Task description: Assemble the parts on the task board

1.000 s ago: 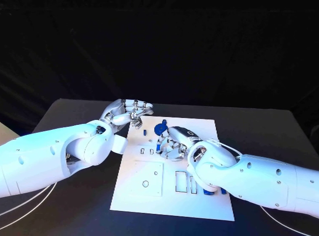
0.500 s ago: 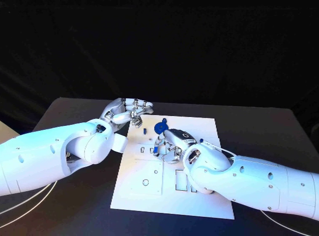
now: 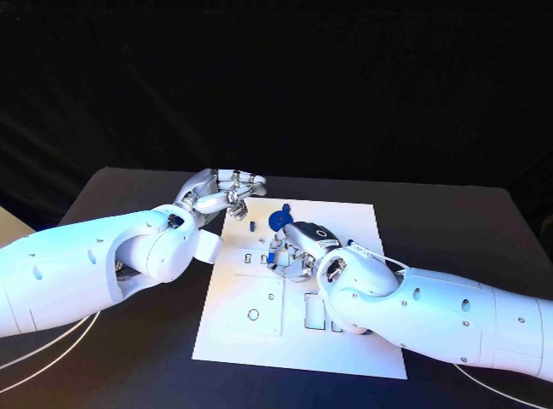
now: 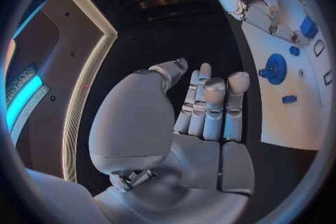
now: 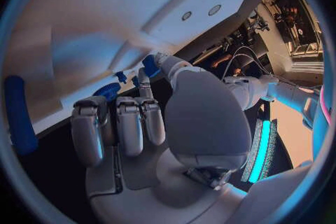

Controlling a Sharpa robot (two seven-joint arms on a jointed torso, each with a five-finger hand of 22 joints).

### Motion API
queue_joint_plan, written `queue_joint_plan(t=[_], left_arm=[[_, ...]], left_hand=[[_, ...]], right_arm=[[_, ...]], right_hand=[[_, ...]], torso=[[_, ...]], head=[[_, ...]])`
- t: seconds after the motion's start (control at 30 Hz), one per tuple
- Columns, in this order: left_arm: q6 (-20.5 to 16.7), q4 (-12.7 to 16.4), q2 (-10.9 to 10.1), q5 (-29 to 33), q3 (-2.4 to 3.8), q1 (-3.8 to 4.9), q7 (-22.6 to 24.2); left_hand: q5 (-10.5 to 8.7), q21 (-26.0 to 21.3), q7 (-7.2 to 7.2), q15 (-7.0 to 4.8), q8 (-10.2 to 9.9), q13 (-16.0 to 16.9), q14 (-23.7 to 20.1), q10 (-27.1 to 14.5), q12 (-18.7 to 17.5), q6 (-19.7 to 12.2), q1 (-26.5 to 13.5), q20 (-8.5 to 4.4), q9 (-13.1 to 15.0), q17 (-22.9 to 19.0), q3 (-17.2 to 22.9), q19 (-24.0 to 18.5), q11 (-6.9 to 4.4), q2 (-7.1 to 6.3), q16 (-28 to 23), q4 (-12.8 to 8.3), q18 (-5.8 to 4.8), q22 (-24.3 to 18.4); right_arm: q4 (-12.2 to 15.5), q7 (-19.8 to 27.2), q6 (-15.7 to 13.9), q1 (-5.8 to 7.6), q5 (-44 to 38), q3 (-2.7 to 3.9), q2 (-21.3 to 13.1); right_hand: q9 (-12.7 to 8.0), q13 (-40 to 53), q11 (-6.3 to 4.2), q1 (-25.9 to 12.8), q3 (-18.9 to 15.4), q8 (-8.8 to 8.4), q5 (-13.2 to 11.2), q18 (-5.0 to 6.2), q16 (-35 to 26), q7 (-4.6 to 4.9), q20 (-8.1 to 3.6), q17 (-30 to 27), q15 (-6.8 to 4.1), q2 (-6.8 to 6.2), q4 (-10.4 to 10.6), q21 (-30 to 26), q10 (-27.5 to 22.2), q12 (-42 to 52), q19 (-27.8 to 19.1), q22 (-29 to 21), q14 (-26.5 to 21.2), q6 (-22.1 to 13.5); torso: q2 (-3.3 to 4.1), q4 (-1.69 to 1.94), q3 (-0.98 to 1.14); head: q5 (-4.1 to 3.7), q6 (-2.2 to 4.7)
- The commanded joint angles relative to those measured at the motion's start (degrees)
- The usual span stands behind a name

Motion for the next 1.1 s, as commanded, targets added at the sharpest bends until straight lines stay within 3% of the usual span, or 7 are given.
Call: queue_joint_plan(t=[0.03,0.5,0.8,1.1], left_arm=[[0.53,0.19,0.02,0.18,0.04,0.04,0.14],[0.73,0.17,-0.05,0.05,0.04,0.05,-0.02],[0.78,0.12,-0.11,0.04,0.04,0.05,-0.08],[0.88,0.05,-0.16,0.04,0.04,0.05,-0.25]], left_hand=[[-0.33,0.22,0.0,0.01,-0.19,0.08,0.4,-0.39,0.37,-0.46,-0.05,0.24,0.05,-0.05,-0.03,-0.32,-0.03,0.44,0.28,-0.15,-1.06,-0.02],[-0.34,0.26,0.0,0.01,-0.21,0.09,0.37,-0.49,0.36,-0.53,-0.08,0.24,0.07,-0.1,-0.04,-0.34,-0.01,0.4,0.35,-0.18,-1.05,0.01],[-0.34,0.26,0.0,0.01,-0.21,0.09,0.37,-0.49,0.36,-0.53,-0.08,0.24,0.07,-0.1,-0.04,-0.34,-0.01,0.4,0.35,-0.18,-1.05,0.01],[-0.33,0.3,0.01,0.02,-0.21,0.1,0.38,-0.57,0.36,-0.56,-0.13,0.24,0.1,-0.08,-0.03,-0.36,0.0,0.42,0.45,-0.18,-1.05,0.04]], right_arm=[[-0.22,-0.5,1.2,-0.05,-2.15,-0.03,0.12],[-0.73,-0.19,2.12,-0.05,-2.66,-0.12,0.56],[-0.91,-0.06,2.22,-0.04,-2.6,-0.15,0.66],[-0.87,0.64,1.97,-0.03,-1.89,-0.16,0.71]], right_hand=[[-0.25,14.82,0.14,-0.64,-0.33,-0.35,-0.31,-0.39,0.31,-0.03,-0.34,15.06,-0.16,-0.21,0.08,0.25,5.79,0.04,5.89,15.05,6.18,-0.55],[-0.61,14.19,0.65,-1.31,-1.46,-0.76,-1.41,-0.39,0.31,0.5,0.06,15.06,0.3,-1.22,0.39,0.25,5.18,-0.77,5.89,15.05,6.18,-1.58],[-1.13,13.61,1.1,-1.62,-2.98,-1.47,-1.79,-0.39,0.31,1.01,0.39,15.06,0.65,-1.85,0.8,0.25,4.6,-1.53,5.89,15.05,6.18,-2.82],[-2.45,11.43,2.1,-0.99,-6.23,-3.78,-0.84,-0.39,0.31,2.15,1.16,15.06,1.53,-2.15,1.36,0.25,2.33,-4.42,5.89,15.05,6.18,-6.2]], torso=[[-0.03,-0.01,-0.02],[-0.02,0.1,-0.01],[-0.01,-0.05,0.01],[0.01,0.0,0.03]], head=[[0.0,0.05],[0.1,0.04],[0.33,0.08],[0.31,0.17]])
